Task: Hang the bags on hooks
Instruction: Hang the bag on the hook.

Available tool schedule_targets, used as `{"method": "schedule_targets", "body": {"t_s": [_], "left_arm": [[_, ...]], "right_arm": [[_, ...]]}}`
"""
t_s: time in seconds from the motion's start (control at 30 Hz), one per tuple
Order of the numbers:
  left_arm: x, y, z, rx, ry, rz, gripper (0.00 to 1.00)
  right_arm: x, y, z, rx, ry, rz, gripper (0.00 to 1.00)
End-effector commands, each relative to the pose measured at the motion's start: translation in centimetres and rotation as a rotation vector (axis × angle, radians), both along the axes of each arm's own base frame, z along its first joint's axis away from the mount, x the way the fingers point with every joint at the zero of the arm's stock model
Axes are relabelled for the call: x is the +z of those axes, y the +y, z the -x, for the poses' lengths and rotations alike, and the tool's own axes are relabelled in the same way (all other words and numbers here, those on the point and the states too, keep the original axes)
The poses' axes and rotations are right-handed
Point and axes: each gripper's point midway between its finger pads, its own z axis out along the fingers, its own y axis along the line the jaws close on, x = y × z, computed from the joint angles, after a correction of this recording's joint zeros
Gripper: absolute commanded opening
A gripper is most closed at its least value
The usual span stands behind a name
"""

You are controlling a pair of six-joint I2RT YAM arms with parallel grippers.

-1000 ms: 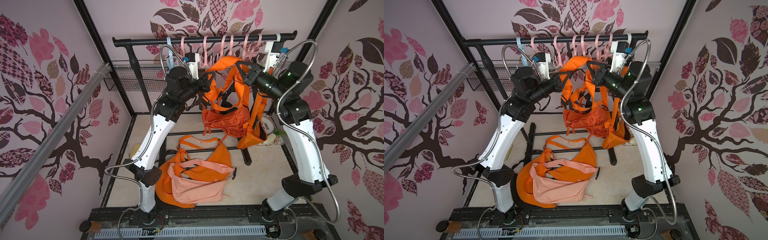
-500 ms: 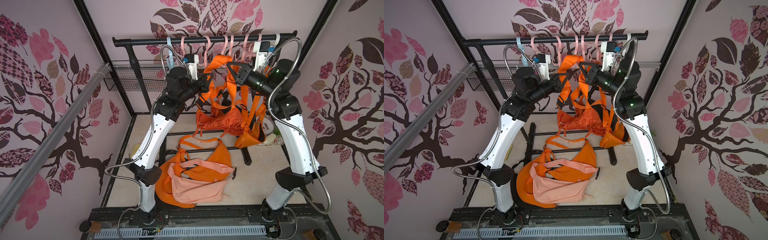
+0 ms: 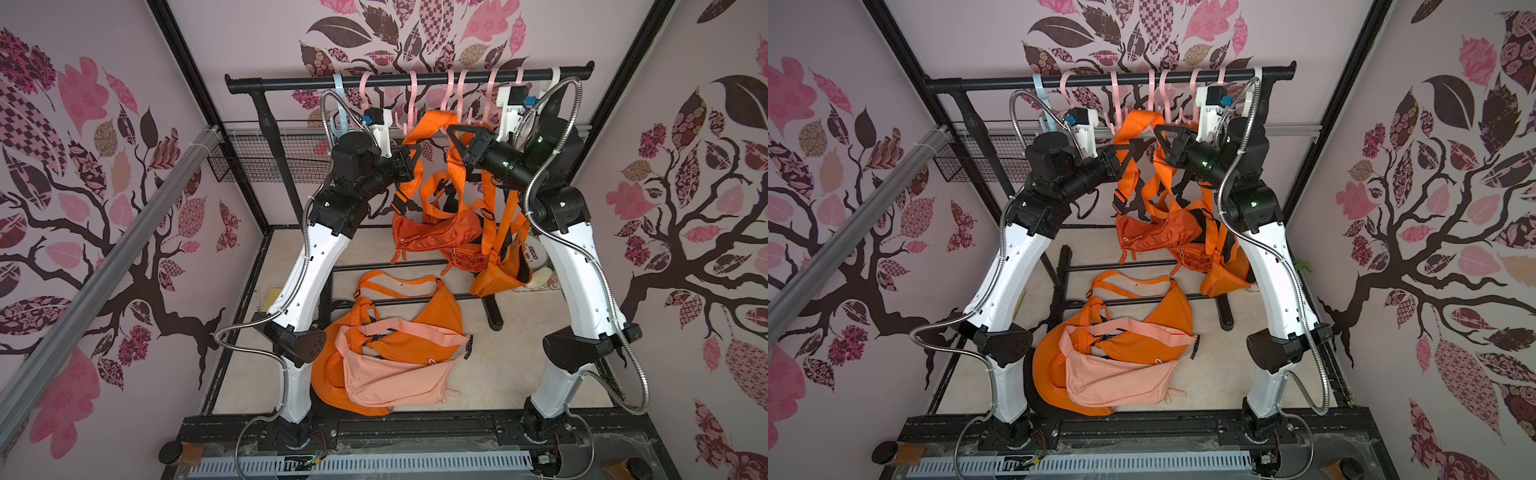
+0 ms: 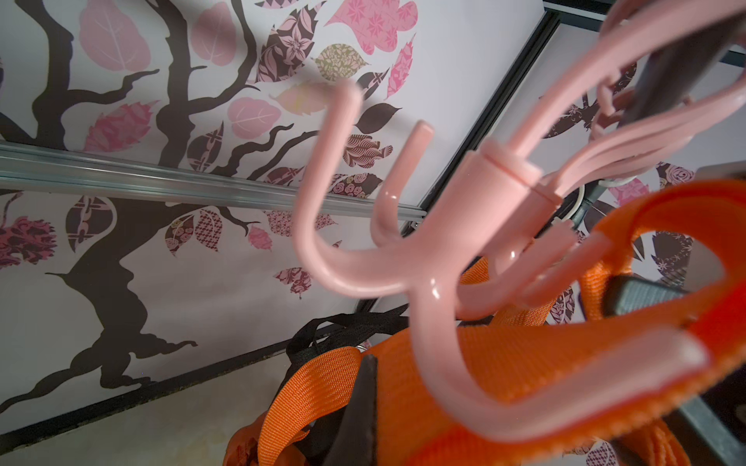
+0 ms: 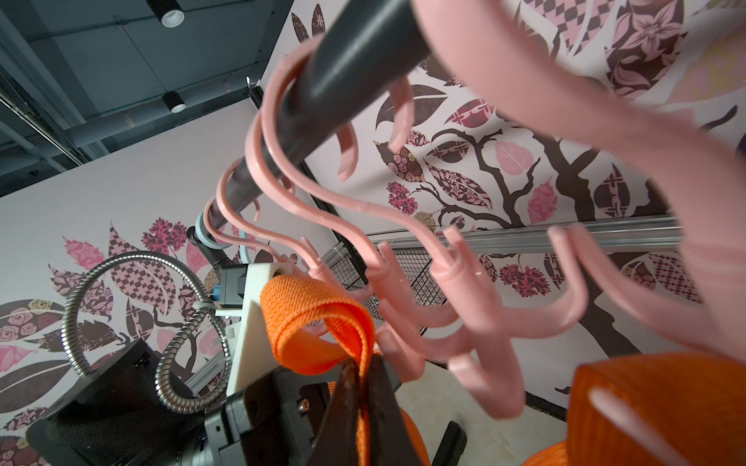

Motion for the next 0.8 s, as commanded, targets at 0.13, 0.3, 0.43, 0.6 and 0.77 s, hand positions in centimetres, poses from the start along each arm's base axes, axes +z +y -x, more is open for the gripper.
{"method": "schedule_targets", "body": {"t_s": [0.13, 0.3, 0.43, 0.6, 0.77], "left_arm": [[3.1, 2.2, -0.2, 0.053, -0.072, 0.063, 0.00], [2.7, 1.7, -0.6, 0.035, -0.061, 0.067, 0.00], [3.1, 1.5, -0.6, 0.023, -0.068, 0.085, 0.00], [3.8, 1.7, -0.3, -0.003, -0.077, 0.106, 0.00], [3.5, 1.5, -0.4, -0.023, -0.063, 0.108, 0.00]], "right_arm": [[2.0, -2.1, 0.2, -0.134, -0.056, -0.008, 0.00], [2.2, -2.0, 0.4, -0.120, -0.064, -0.010, 0.00], [2.3, -1.1, 0.7, -0.073, -0.059, -0.023, 0.00], [2.5, -0.1, 1.2, -0.025, -0.058, -0.040, 0.00], [2.1, 0.4, 0.6, -0.033, -0.048, -0.039, 0.00]]}}
